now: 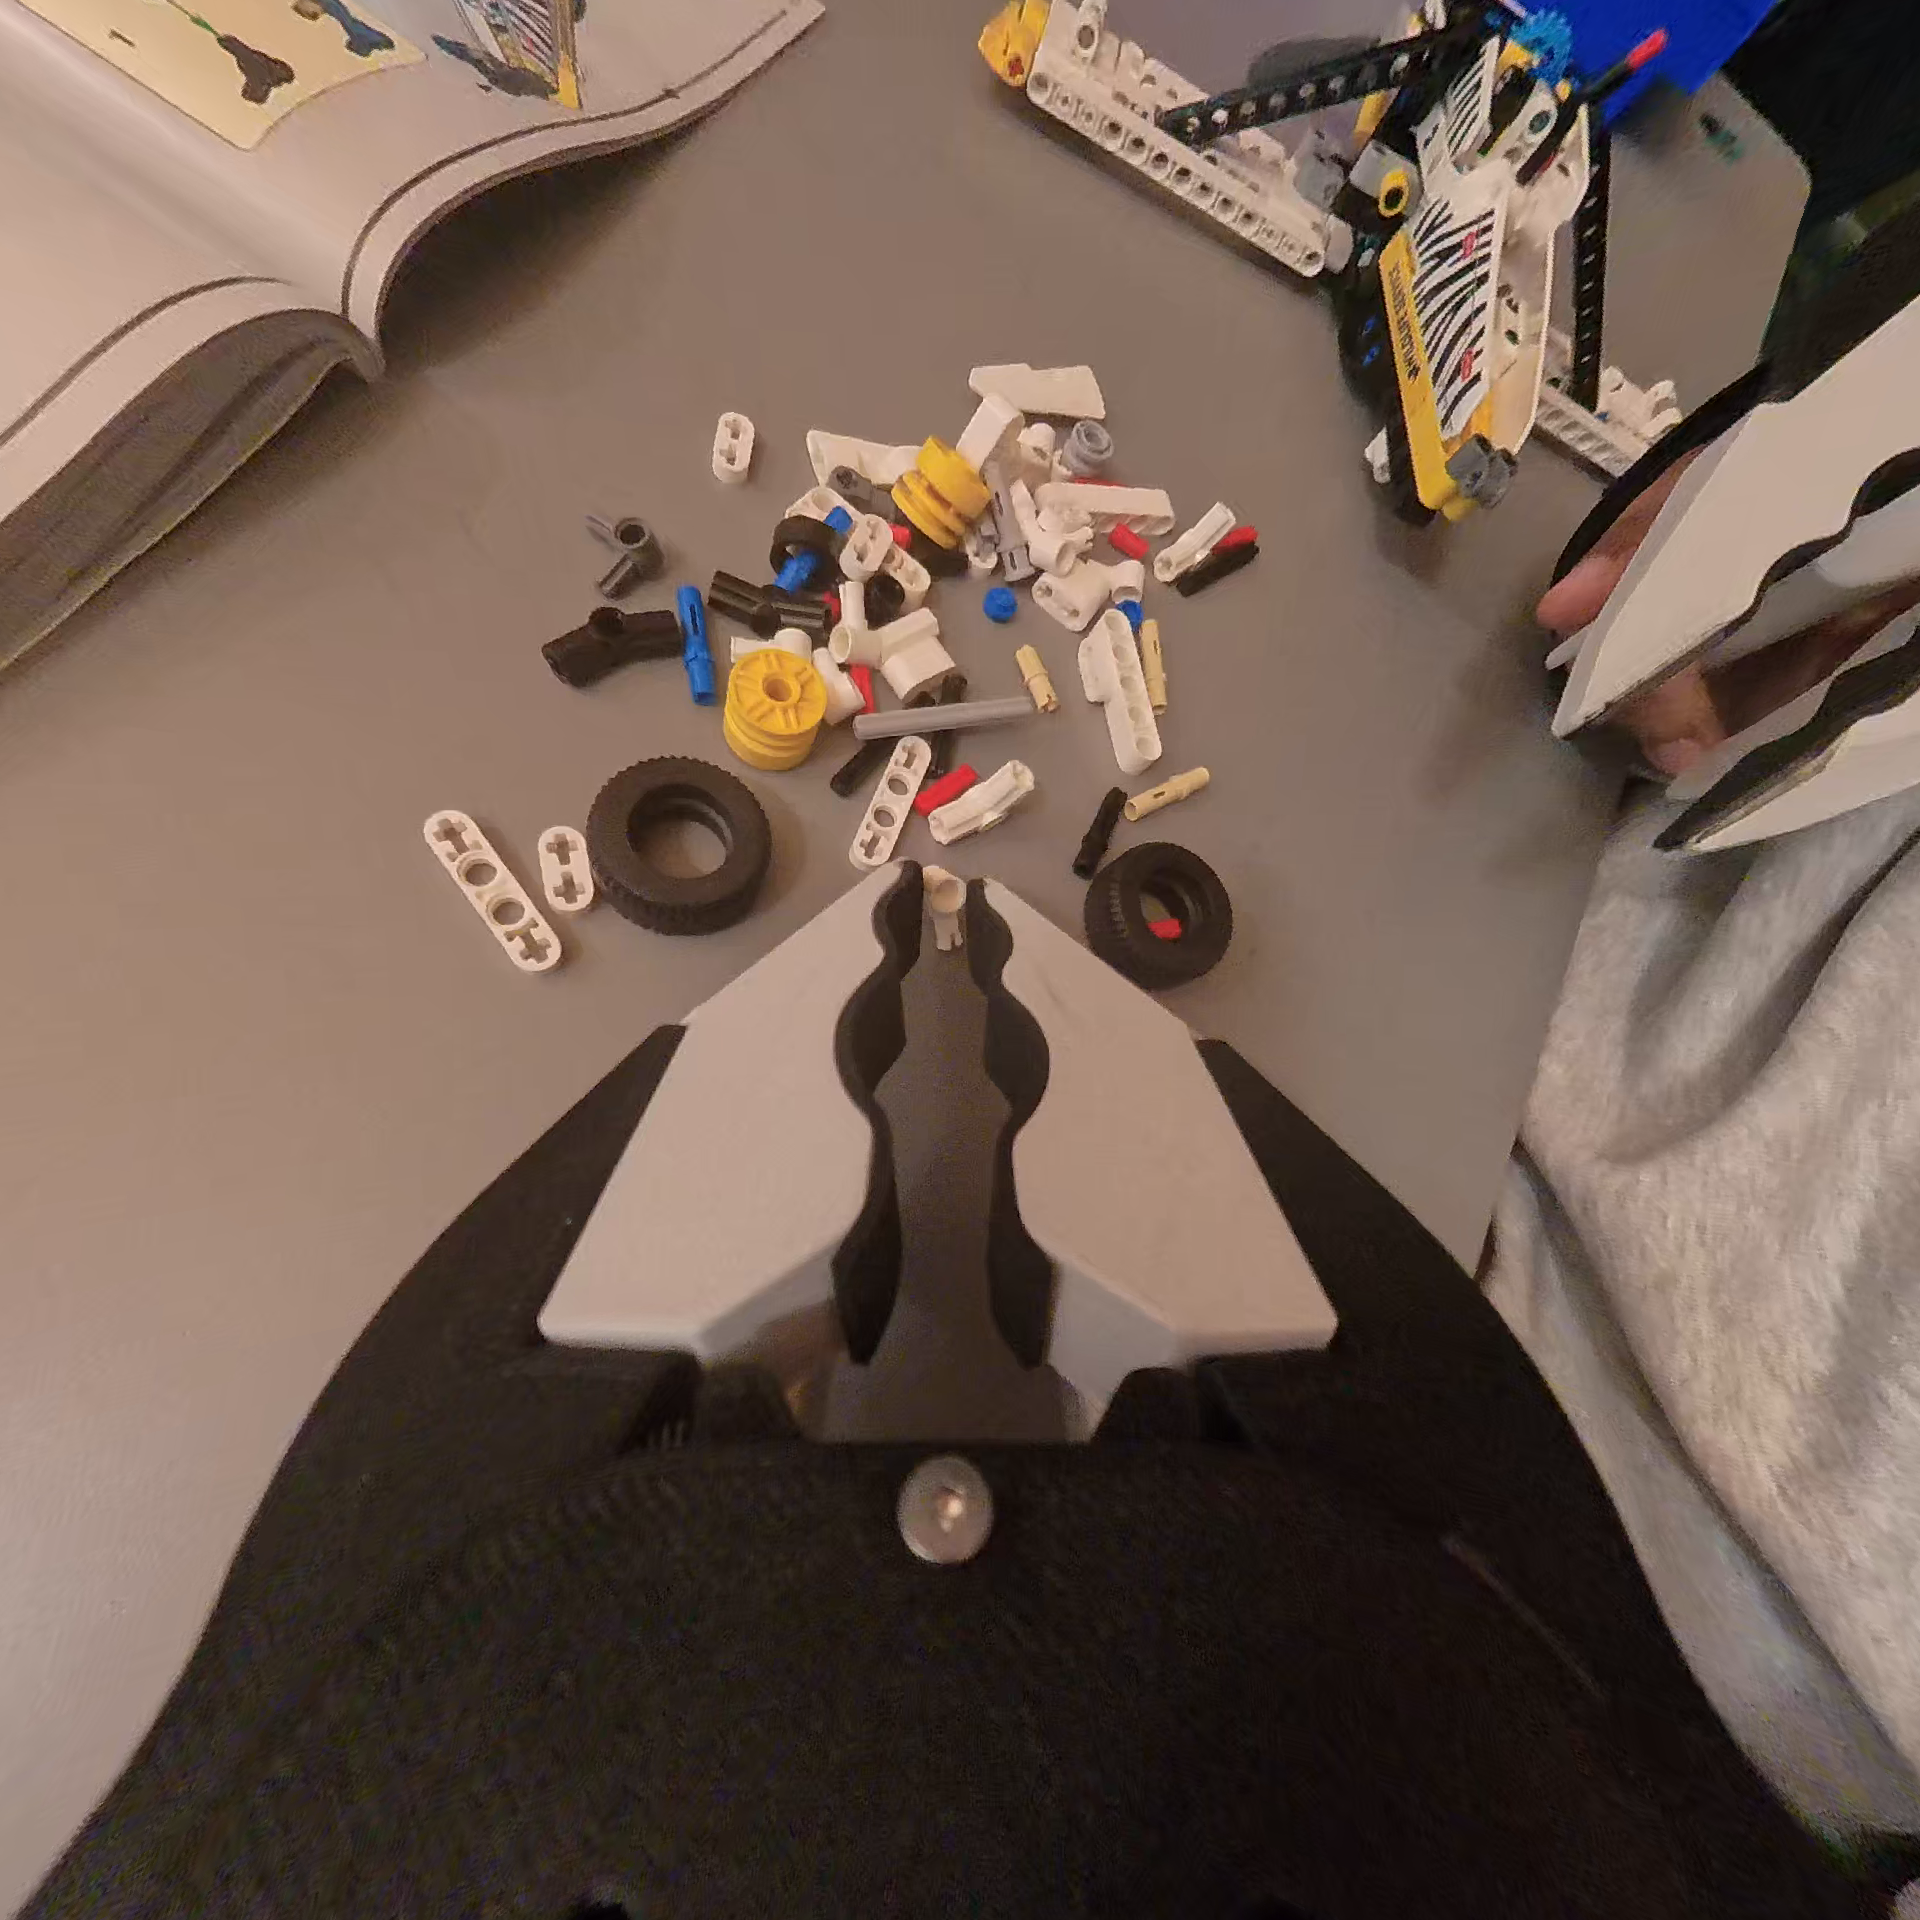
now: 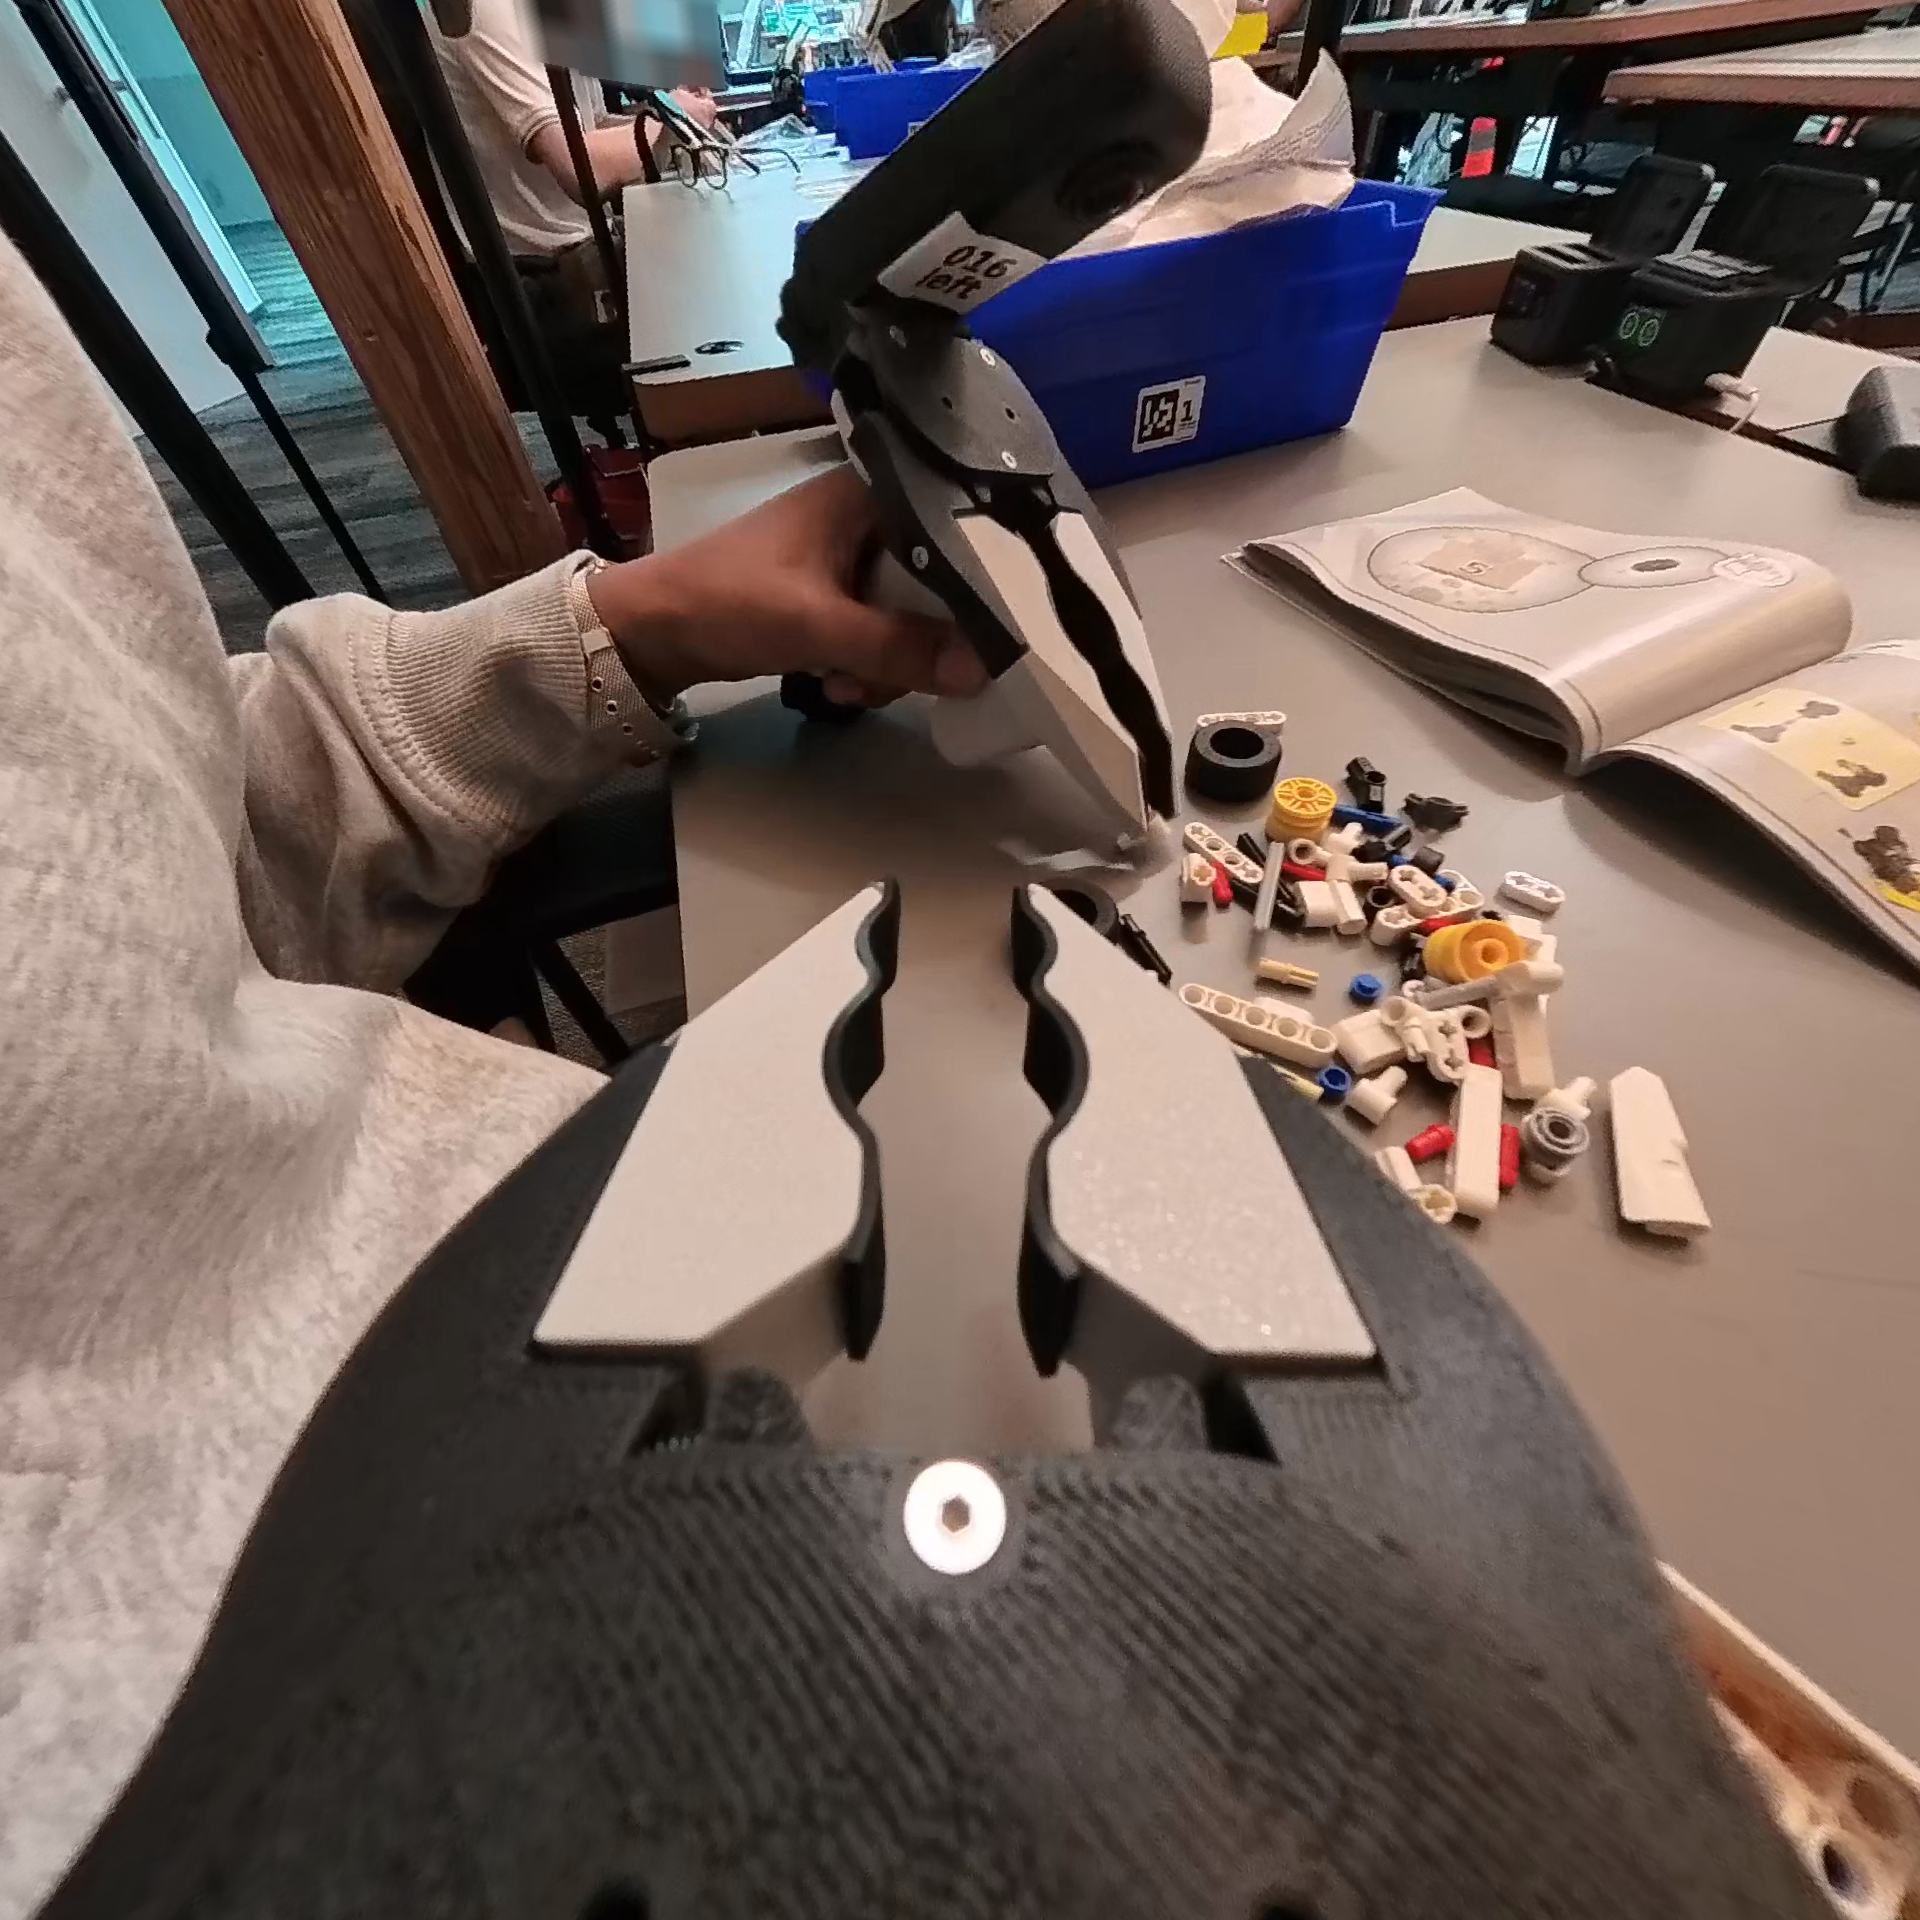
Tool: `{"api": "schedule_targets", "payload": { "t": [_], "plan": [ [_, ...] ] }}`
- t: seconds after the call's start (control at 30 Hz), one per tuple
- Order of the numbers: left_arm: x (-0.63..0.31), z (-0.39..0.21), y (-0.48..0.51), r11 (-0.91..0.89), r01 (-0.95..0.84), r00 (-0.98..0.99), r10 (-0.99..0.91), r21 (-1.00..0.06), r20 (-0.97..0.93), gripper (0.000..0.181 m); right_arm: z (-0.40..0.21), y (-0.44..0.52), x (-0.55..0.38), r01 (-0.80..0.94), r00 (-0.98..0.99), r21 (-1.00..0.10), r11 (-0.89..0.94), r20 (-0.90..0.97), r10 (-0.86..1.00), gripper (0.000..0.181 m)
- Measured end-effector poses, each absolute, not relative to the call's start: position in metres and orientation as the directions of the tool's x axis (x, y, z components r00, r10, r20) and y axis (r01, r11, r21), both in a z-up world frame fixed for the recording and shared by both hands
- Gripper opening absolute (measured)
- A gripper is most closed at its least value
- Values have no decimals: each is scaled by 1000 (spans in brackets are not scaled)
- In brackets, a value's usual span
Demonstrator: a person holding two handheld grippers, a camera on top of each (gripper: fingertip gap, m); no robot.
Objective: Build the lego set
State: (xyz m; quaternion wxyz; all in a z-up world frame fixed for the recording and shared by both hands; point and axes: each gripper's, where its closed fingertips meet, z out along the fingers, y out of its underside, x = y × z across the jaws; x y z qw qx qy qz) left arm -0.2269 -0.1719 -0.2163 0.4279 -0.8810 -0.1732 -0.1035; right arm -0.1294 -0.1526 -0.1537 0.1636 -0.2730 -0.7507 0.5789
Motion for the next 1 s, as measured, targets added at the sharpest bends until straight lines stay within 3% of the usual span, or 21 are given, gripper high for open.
{"api": "schedule_targets", "payload": {
  "t": [0.23, 0.67, 1.0],
  "plan": [
    [-229, -219, -172, -578, 412, 911, 236, -705, 339, 17, -153, -153, -130, 219, -798, -959, 179, -71, 599, 20],
    [-244, -192, -171, -392, 462, 886, 235, -796, 399, 17, -154, -152, -131, 215, -797, -960, 181, -66, 600, 20],
    [-248, -193, -167, -400, 426, 901, 272, -811, 339, 24, -154, -152, -131, 210, -797, -960, 185, -58, 602, 20]
  ]
}}
